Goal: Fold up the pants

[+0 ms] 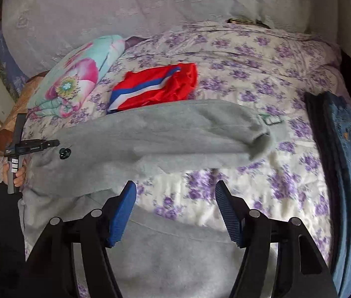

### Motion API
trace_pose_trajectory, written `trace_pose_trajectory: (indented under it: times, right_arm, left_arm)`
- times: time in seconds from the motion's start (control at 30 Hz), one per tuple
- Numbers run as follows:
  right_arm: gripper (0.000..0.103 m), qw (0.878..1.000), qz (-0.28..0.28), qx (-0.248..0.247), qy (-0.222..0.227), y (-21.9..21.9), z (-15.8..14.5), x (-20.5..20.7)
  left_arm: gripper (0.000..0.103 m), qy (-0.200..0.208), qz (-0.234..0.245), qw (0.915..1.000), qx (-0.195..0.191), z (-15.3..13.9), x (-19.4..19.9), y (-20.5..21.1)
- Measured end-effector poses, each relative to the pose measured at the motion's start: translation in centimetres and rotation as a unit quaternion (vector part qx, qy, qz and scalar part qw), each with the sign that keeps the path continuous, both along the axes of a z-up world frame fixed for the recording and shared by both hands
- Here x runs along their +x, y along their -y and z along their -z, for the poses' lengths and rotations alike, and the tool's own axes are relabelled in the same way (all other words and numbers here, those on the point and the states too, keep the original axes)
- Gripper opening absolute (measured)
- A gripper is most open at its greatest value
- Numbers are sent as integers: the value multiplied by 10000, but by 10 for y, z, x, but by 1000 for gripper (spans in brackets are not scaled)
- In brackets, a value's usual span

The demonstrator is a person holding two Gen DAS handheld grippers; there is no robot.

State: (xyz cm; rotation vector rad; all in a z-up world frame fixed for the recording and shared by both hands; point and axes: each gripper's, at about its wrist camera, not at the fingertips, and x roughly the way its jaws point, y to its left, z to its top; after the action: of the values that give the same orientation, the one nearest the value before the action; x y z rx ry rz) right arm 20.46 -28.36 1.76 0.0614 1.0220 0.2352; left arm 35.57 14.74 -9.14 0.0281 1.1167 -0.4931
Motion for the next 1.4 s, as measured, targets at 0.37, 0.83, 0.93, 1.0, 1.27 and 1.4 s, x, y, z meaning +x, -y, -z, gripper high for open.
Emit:
trace_pose_trajectory:
  times: [0.37,0.83,0.93,1.0,1.27,1.4]
  right_arm:
    - [77,9624,-2535,-654,-728,-203,51,174]
    - [39,9298,-3357,-533,-1414,-225,122,217]
    - [19,9361,-3314,-536,-1050,-220,107,201]
    - [19,9458,-3129,-411,-767,-213,89,191]
    - [19,9677,-2501,-326,8,-193,23,140]
    - [18,9699,-2391,-463,85,-191,3,101]
  left_arm:
    - [17,47,86,9998,-190,-2,-1,-6]
    - [17,-63,24,9997,-224,1,1,-11]
    - [17,-42,1,9999,-165,1,1,-9]
    - [17,-8,-40,9998,-182,-3,-1,-8]
    - [17,338,-47,9973,-649,-45,-29,-15]
    - [16,359,16,9975,-608,-65,-53,-10]
